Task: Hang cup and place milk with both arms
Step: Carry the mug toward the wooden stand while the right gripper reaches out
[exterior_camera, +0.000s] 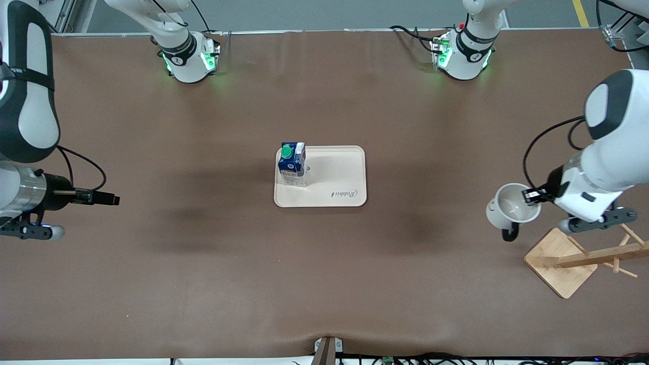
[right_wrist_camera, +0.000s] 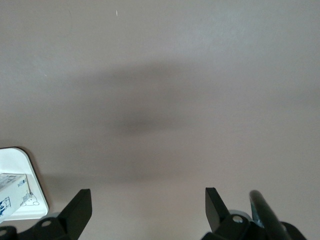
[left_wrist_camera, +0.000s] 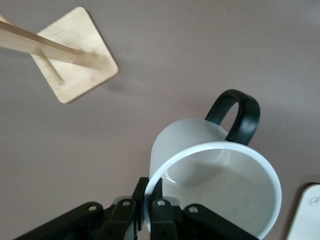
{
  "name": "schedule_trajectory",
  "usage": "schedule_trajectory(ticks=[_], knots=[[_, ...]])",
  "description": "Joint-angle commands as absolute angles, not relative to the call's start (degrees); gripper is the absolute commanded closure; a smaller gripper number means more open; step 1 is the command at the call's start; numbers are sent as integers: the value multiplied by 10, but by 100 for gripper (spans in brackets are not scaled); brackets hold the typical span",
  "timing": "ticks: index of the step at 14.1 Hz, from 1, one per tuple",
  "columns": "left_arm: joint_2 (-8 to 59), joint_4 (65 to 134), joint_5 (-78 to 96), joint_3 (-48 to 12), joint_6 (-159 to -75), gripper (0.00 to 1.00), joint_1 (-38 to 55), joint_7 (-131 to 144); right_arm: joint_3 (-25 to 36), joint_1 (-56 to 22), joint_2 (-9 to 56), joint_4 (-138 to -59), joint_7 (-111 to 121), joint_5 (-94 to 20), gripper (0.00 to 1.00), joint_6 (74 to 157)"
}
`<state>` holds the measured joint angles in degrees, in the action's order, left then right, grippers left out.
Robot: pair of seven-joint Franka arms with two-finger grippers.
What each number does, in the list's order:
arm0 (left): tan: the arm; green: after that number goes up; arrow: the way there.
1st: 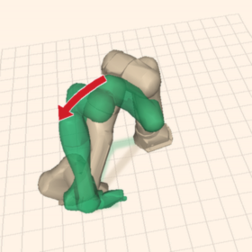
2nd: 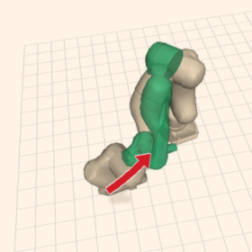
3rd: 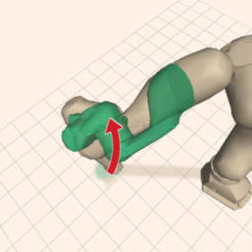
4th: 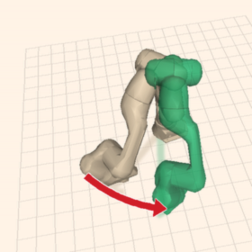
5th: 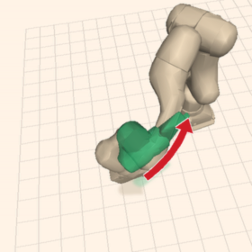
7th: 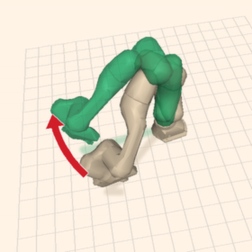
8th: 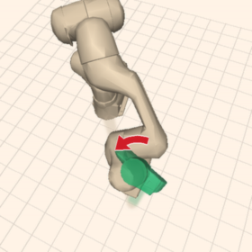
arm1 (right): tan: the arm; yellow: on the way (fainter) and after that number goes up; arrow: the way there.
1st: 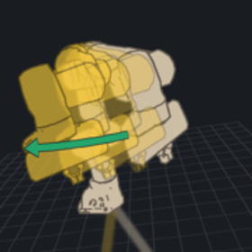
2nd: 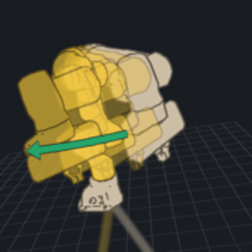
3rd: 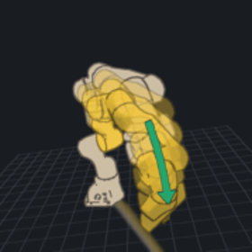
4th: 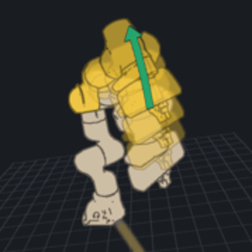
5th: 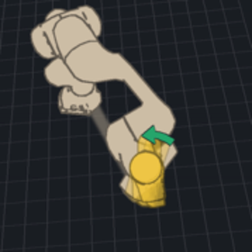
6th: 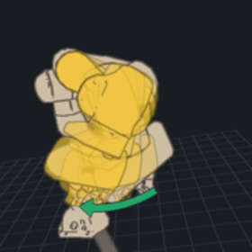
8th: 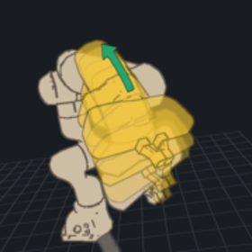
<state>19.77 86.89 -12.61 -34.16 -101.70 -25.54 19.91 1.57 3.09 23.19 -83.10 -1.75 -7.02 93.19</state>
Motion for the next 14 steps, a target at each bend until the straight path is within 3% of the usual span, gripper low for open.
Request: schedule_trajectory(ticks=[1,4,9,14], knots=[[185,870,-115,-346,-1012,100,-285,166,14,-8,226,-857,-47,-78,0,878],[186,870,-113,-345,-1022,100,-307,166,14,-40,204,-902,-181,-131,0,869],[202,875,-113,-344,-1066,100,-341,144,13,-140,183,-892,-240,-134,0,878],[197,872,-111,-345,-1069,100,-365,86,11,-236,189,-903,-358,-135,0,959]])
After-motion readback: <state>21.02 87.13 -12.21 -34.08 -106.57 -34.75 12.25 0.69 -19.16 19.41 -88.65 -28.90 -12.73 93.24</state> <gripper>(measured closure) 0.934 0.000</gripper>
